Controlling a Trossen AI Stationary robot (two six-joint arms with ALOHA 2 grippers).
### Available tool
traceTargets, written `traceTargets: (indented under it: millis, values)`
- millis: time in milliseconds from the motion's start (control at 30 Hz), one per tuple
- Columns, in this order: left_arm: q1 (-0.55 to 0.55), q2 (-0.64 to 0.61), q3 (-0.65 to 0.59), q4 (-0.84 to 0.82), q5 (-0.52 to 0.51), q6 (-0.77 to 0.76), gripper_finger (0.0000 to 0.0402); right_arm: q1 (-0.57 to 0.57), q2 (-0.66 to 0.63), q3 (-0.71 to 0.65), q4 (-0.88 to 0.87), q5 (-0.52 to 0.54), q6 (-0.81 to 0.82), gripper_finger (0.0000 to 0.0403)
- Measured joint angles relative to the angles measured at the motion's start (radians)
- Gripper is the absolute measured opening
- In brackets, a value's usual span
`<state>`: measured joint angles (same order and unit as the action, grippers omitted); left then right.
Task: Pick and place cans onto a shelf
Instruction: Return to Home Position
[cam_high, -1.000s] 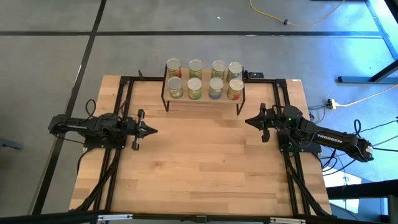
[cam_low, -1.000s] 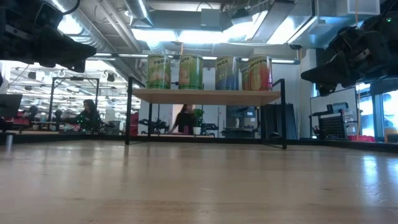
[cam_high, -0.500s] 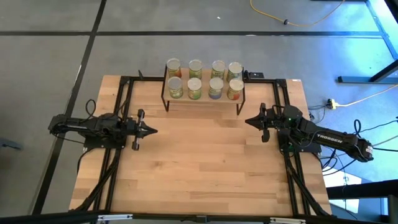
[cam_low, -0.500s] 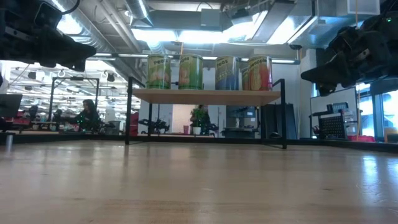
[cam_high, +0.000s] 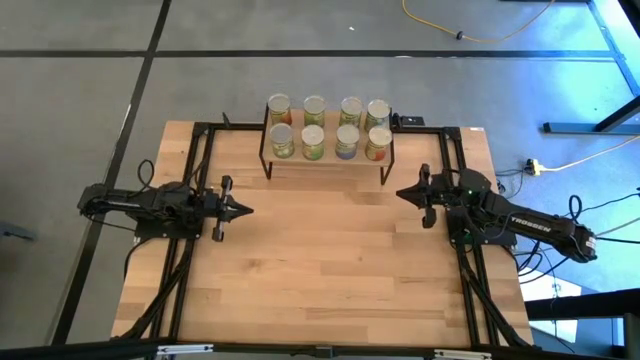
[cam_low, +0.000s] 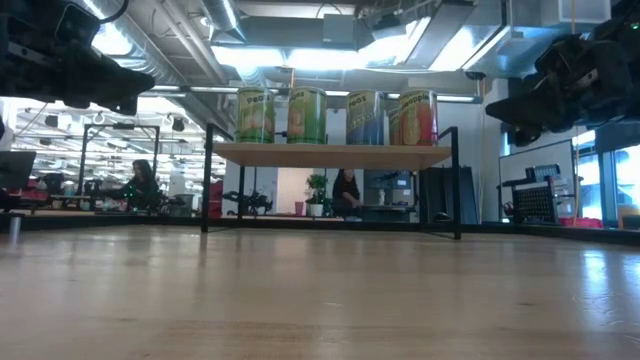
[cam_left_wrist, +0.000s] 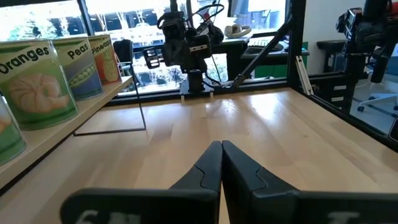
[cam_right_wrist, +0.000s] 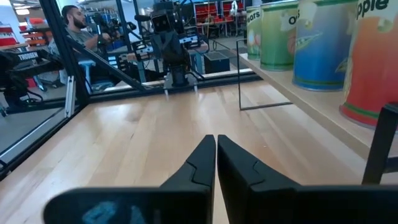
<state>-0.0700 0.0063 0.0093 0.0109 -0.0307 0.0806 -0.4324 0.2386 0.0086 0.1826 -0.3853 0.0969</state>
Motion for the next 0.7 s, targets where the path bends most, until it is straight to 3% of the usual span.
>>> traceTargets:
  millis: [700]
  values:
    - [0.000,0.000,0.000,0.000,-0.008,0.034,0.0000,0.000,-0.006,0.000,-0.001,0.000,0.000,0.0020]
